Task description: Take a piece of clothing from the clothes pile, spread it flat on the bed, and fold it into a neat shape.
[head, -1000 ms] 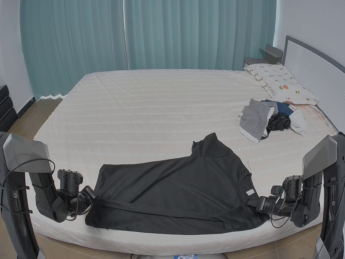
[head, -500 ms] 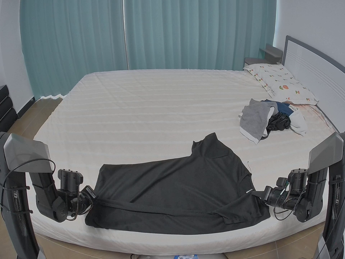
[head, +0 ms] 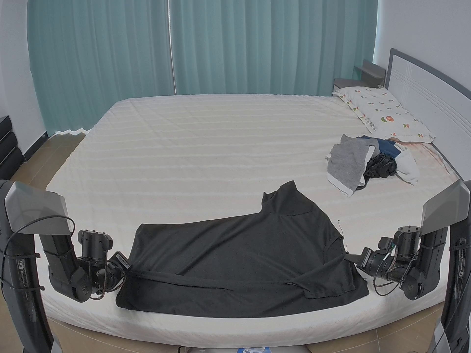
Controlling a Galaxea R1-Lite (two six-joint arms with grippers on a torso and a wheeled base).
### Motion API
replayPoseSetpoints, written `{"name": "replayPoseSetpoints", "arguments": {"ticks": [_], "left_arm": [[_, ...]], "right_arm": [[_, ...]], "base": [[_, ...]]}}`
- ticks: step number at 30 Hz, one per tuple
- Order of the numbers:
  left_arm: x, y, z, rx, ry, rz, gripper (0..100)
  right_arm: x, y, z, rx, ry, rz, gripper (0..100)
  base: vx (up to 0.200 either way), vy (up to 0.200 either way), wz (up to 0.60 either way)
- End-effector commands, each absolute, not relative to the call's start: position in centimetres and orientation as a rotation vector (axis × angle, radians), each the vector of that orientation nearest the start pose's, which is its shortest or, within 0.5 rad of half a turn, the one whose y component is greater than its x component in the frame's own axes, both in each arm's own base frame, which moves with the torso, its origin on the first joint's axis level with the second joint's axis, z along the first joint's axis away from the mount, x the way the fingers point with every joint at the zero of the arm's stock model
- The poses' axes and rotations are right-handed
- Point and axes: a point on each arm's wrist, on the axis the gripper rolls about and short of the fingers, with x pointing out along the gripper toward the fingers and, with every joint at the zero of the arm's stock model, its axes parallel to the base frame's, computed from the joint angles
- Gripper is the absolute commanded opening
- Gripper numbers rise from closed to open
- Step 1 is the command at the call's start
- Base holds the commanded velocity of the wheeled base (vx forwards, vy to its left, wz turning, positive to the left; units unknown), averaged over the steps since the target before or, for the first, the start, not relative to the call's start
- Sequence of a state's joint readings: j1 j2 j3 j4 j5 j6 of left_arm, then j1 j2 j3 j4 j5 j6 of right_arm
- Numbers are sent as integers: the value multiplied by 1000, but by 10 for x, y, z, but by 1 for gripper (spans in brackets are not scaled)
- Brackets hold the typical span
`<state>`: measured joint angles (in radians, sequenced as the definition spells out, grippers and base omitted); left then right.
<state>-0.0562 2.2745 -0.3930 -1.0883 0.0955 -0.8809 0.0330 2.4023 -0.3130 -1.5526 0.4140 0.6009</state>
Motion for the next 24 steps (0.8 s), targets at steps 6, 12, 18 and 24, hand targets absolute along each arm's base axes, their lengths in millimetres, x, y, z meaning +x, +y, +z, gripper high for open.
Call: {"name": "replayPoseSetpoints", "arguments": {"ticks": [6,12,18,24], "left_arm": [[285,-12,-32,-799,701,400,0],[283,-8,-18,-813,660,397,0],[275,-8,-1,-813,635,367,0],[261,-9,10,-729,638,329,0]], "right_arm": [[288,16,-39,679,638,260,0],[285,19,-21,676,597,284,0],[274,19,0,680,564,302,0],[261,15,11,684,557,293,0]], "base": [[0,0,0],[0,0,0],[0,0,0],[0,0,0]]}}
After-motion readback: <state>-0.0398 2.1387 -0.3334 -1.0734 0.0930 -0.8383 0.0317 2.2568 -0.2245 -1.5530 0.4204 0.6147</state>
